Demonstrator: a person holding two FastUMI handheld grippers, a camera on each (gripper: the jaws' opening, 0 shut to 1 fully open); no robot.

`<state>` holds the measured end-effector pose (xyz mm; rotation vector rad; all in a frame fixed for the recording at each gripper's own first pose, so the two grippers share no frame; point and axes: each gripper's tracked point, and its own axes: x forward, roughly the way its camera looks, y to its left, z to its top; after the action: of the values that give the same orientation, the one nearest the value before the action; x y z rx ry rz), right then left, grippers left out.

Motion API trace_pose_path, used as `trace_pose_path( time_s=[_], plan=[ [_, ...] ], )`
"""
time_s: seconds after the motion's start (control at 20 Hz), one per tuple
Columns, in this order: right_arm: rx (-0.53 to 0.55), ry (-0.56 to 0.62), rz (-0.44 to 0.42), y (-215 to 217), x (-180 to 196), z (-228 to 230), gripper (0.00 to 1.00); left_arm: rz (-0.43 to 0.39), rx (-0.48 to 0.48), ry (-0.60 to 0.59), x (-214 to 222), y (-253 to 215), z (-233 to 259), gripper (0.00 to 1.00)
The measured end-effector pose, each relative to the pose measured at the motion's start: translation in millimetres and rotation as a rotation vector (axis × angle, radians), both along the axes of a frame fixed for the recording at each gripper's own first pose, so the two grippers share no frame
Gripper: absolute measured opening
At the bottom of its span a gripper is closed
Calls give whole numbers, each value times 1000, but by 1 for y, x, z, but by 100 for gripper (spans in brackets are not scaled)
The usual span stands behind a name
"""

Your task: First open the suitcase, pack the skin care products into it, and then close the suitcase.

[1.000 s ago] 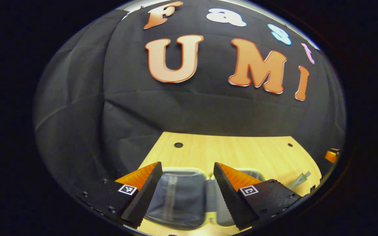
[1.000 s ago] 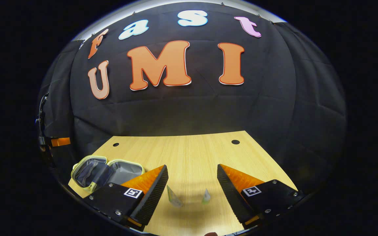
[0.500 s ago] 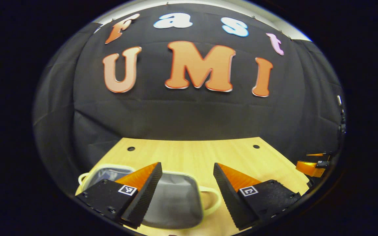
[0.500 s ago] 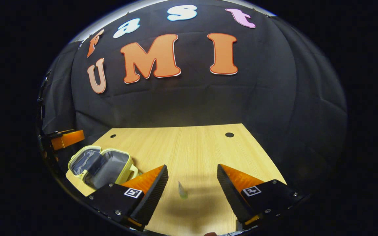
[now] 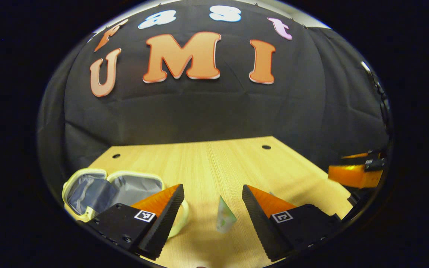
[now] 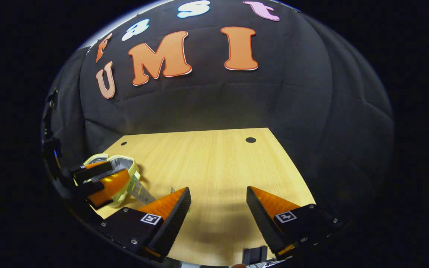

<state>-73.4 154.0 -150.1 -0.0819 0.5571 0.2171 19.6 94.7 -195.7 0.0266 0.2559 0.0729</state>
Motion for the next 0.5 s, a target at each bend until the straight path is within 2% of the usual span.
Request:
trace_pose_path(
  time_s=[0.25, 0.35, 0.4, 0.45, 0.5],
  plan=[
    [-20, 23, -8, -25, -2, -12, 95, 52, 39, 114, 18, 2, -72, 98],
    [-27, 32, -8, -30, -2, -17, 95, 51, 49, 126, 22, -6, -89, 87],
    [-30, 36, -6, -31, -2, -18, 95, 41, 60, 133, 24, -11, -96, 76],
    [-34, 39, -3, -31, -1, -20, 95, 47, 81, 148, 27, -11, -103, 74],
    [-40, 42, 3, -32, -2, -21, 95, 62, 96, 151, 32, -7, -109, 59]
  ],
)
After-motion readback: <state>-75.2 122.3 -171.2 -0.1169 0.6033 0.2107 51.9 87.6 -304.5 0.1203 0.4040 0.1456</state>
